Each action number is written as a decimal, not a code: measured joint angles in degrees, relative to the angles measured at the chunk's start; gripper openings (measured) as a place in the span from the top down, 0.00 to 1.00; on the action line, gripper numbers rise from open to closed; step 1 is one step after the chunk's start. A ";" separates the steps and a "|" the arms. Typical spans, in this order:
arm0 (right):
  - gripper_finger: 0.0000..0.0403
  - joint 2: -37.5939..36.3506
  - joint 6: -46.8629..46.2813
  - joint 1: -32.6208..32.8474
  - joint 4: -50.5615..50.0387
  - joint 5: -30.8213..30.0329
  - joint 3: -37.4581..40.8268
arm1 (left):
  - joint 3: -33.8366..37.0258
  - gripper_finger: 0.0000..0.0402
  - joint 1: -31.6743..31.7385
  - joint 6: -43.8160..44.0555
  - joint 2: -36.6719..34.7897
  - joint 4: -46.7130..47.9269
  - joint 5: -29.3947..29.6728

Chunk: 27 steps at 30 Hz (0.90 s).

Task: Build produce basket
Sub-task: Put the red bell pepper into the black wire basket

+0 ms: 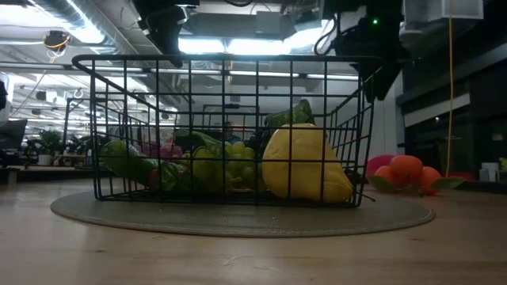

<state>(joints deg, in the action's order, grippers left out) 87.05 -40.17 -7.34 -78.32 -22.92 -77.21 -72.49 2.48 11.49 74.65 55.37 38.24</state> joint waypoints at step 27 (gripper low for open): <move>0.44 17.88 22.08 -15.54 11.96 11.79 -0.02 | 0.00 0.79 0.00 0.02 0.02 0.00 0.00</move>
<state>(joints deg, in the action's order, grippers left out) 104.93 -18.09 -22.88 -66.37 -11.13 -77.23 -72.49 2.48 11.51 74.67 55.37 38.24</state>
